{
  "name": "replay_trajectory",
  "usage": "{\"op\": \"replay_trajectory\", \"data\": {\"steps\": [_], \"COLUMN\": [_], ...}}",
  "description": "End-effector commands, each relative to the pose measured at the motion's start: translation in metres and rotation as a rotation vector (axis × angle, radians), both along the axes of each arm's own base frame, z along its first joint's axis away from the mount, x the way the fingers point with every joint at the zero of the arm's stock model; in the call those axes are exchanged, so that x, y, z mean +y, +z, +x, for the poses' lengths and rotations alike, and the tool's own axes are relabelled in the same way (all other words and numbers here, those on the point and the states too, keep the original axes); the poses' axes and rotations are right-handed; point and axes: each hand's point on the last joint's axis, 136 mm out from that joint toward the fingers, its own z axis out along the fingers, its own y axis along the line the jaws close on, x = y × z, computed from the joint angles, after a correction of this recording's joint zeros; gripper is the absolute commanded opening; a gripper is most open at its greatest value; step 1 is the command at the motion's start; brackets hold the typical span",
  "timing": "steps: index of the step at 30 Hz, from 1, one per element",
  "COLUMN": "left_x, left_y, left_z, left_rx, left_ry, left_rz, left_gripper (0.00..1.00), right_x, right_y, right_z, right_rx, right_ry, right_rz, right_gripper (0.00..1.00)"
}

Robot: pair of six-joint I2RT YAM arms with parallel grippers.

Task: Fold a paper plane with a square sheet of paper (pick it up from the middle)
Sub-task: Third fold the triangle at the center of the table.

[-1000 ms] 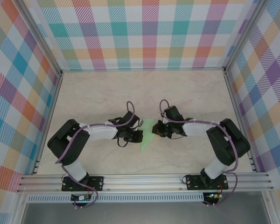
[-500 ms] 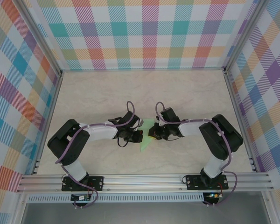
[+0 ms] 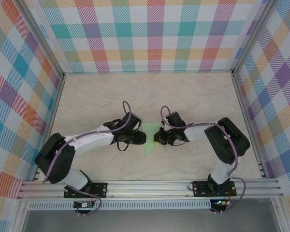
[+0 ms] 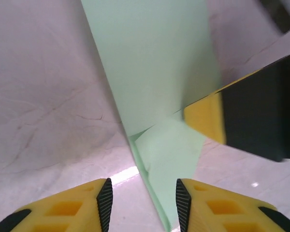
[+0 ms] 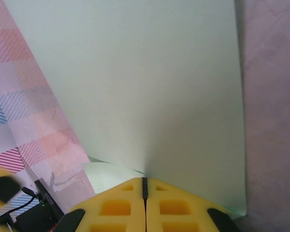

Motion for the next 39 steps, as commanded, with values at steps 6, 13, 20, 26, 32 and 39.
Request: {"op": "replay_trajectory", "data": {"steps": [6,13,20,26,32,39], "left_x": [-0.040,-0.073,-0.073,-0.054,-0.029,-0.022], "left_y": [0.040,0.010,-0.038,-0.066,-0.082,-0.076], "left_z": [-0.021,-0.033,-0.038,-0.047,-0.057,-0.058], "left_rx": [0.088,0.177,0.279,0.302,0.306,0.269], "left_ry": [0.053,0.037,0.068,0.089,0.111,0.098], "left_rz": [-0.319,-0.348,-0.275,-0.170,-0.075,-0.064], "left_gripper": [0.25,0.16,0.13,0.12,0.10,0.11], "right_x": [-0.013,-0.011,-0.011,-0.012,-0.010,0.001], "right_y": [-0.016,-0.015,-0.015,-0.014,-0.006,0.023], "right_z": [-0.003,-0.003,-0.003,-0.004,-0.002,0.006], "right_rx": [0.036,0.039,0.041,0.042,0.024,-0.039], "right_ry": [-0.054,-0.044,-0.045,-0.042,-0.035,0.017], "right_rz": [-0.084,-0.086,-0.089,-0.095,-0.081,-0.034], "right_gripper": [0.07,0.08,0.07,0.08,0.11,0.16]}}
